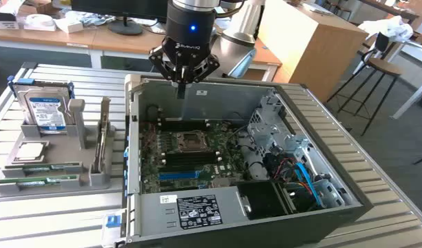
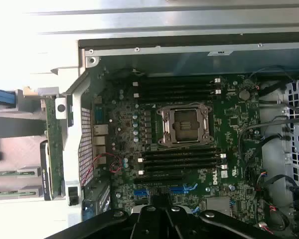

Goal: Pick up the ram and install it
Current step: 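Reach for the ram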

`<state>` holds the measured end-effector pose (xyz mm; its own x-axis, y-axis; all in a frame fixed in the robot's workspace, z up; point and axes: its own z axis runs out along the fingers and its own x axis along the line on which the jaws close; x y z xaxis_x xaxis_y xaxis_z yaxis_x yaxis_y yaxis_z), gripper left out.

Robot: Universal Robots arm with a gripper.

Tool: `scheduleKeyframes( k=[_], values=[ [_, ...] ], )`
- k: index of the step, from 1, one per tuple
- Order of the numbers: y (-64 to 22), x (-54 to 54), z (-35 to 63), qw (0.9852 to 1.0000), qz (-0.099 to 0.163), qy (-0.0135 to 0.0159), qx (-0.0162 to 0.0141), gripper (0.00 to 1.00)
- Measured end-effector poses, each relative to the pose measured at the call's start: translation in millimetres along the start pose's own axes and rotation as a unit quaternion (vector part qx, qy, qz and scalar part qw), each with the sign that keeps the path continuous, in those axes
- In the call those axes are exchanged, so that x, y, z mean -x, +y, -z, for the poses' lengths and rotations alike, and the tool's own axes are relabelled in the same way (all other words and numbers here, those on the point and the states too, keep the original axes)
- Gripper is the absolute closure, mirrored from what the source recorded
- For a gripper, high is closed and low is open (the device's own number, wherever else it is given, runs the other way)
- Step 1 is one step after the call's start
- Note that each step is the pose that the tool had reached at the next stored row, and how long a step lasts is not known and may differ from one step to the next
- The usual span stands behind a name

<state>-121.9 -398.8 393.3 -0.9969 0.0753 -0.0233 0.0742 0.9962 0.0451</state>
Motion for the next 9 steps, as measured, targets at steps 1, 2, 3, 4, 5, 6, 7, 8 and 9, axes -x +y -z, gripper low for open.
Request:
scheduleKeyframes(
  k=[1, 2, 3, 4, 5, 6, 7, 8, 9],
  values=[
    [0.0, 0.0, 0.0, 1.0, 0.0, 0.0, 0.0, 0.9],
    [0.0, 0.0, 0.0, 1.0, 0.0, 0.0, 0.0, 0.9],
    [0.0, -0.1, 0.0, 1.0, 0.0, 0.0, 0.0, 0.9],
    [0.0, 0.0, 0.0, 1.0, 0.0, 0.0, 0.0, 0.9],
    [0.0, 0.0, 0.0, 1.0, 0.0, 0.0, 0.0, 0.9],
    [0.0, -0.2, 0.0, 1.0, 0.0, 0.0, 0.0, 0.9],
    [0.0, -0.5, 0.0, 1.0, 0.0, 0.0, 0.0, 0.9],
    [-0.2, -0.7, 0.0, 1.0, 0.0, -0.0001, 0.0, 0.9],
    [-0.3, -0.9, 0.0, 1.0, 0.0, 0.0, 0.0, 0.9]
  ],
)
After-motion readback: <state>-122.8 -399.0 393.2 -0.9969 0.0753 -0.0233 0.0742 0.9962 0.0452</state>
